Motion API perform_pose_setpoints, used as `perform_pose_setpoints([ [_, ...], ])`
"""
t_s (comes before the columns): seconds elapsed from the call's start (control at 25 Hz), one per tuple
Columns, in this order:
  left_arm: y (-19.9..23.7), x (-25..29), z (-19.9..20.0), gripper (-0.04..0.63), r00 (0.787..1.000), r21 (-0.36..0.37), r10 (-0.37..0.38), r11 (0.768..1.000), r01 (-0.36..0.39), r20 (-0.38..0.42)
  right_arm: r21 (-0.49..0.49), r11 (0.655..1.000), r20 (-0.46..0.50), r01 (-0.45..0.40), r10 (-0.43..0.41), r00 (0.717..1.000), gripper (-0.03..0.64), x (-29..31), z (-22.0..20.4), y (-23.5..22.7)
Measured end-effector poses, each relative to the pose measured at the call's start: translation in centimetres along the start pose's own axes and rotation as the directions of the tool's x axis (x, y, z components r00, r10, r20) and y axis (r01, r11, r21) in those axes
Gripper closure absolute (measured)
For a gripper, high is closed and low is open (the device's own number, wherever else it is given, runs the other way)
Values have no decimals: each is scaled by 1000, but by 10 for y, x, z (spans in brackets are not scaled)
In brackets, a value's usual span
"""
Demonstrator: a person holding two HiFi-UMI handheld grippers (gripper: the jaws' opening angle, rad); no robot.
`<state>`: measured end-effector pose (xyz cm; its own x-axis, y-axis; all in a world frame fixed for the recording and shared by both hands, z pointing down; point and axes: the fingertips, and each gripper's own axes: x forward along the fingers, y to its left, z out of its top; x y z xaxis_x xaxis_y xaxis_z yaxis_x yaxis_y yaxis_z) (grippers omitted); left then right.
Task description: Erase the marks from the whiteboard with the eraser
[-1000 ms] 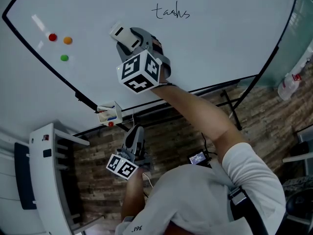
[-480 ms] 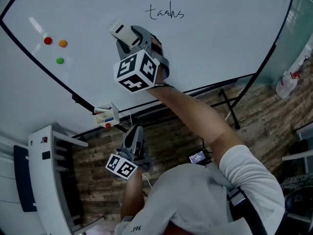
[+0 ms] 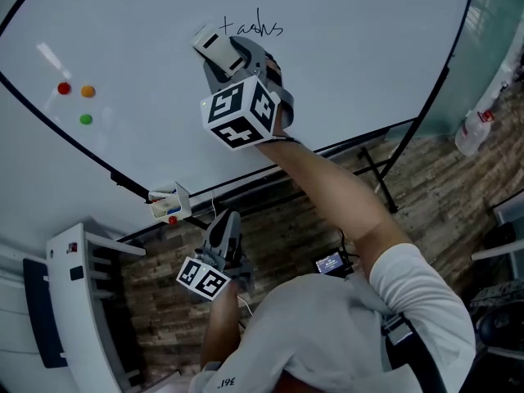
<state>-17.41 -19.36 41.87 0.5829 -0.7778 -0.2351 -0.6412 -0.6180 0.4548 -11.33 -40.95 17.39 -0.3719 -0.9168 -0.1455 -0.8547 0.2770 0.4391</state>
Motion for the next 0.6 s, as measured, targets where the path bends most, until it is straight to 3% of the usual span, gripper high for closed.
perform_pose_setpoints([
  [0.6, -15, 25, -13, 579, 999, -4, -34, 999, 33, -33, 0, 999, -21, 49, -49, 999, 364, -14, -23, -57],
])
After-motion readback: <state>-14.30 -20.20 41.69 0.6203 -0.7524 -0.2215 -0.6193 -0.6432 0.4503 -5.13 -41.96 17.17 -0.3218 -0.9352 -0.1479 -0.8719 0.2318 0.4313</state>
